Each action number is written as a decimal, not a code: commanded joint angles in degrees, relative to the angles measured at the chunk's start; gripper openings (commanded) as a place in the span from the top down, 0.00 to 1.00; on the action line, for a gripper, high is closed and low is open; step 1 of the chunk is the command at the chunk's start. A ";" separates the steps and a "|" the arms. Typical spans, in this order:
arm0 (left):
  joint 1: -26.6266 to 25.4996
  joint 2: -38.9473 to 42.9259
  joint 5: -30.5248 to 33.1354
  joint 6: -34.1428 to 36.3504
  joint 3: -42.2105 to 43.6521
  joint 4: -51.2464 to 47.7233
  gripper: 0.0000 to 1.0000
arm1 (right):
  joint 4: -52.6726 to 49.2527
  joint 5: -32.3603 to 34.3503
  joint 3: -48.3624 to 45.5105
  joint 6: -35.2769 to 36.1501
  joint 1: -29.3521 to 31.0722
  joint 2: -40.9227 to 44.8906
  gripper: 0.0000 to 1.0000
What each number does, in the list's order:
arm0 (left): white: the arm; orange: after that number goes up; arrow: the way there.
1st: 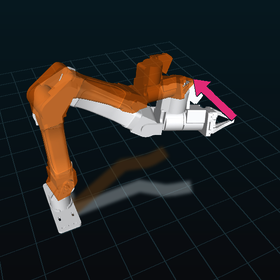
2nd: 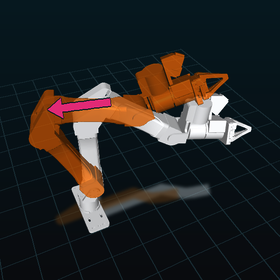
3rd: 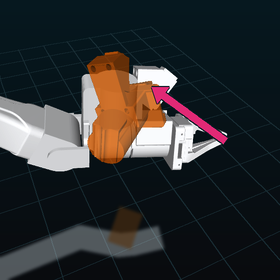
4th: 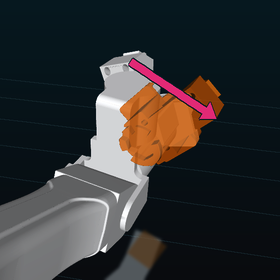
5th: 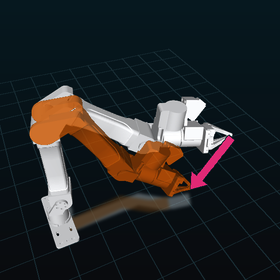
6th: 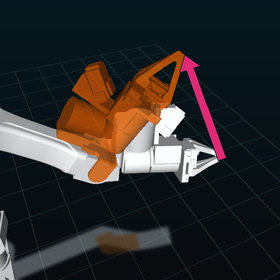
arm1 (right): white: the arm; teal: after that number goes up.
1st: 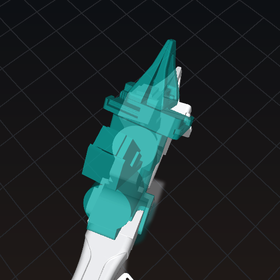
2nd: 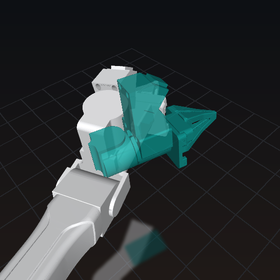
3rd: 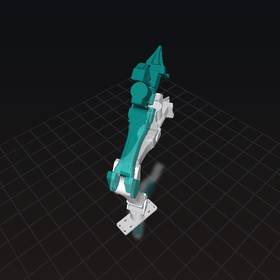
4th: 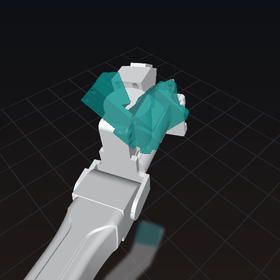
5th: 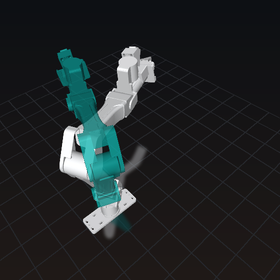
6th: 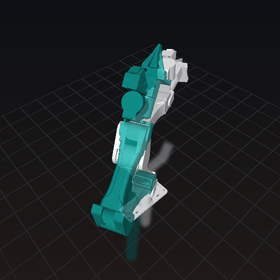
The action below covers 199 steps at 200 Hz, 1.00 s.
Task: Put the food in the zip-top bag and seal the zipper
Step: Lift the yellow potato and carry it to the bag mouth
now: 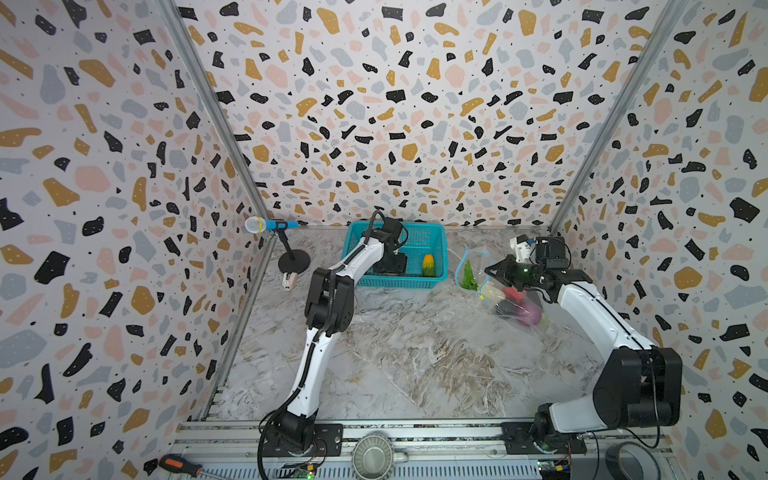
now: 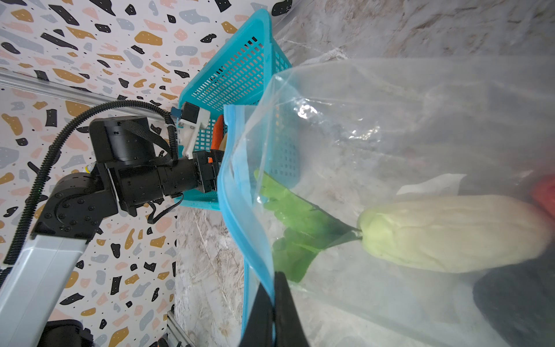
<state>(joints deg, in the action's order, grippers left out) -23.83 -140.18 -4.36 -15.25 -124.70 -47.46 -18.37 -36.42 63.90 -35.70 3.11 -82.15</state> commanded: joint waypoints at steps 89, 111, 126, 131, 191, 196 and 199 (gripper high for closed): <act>-1.72 8.46 -9.31 -2.86 4.11 9.25 0.48 | 0.94 0.46 0.95 -0.29 -0.02 -0.77 1.00; -3.29 9.58 -10.14 -2.95 4.38 10.01 0.48 | 0.60 0.91 1.52 -0.18 0.05 -1.38 1.00; -4.37 10.34 -10.77 -2.81 4.67 10.09 0.49 | 0.54 0.96 1.84 -0.16 0.30 -1.56 1.00; -4.69 10.73 -10.95 -2.77 4.88 10.27 0.49 | 0.54 1.12 1.93 -0.24 0.39 -1.58 1.00; -8.69 17.59 -15.95 -1.05 11.00 14.24 0.49 | -0.42 2.95 3.48 -0.15 2.20 -1.52 1.00; -9.04 17.97 -16.37 -0.82 11.29 14.26 0.49 | -0.52 3.11 3.59 0.01 2.27 -1.49 1.00; -9.30 18.27 -16.53 -0.74 11.57 14.24 0.49 | -0.55 3.18 3.64 -0.01 2.25 -1.52 1.00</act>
<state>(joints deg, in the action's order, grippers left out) -31.73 -125.38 -17.26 -17.43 -114.63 -35.68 -17.67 -34.87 64.42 -35.97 4.69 -83.96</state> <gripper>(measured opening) 0.677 0.052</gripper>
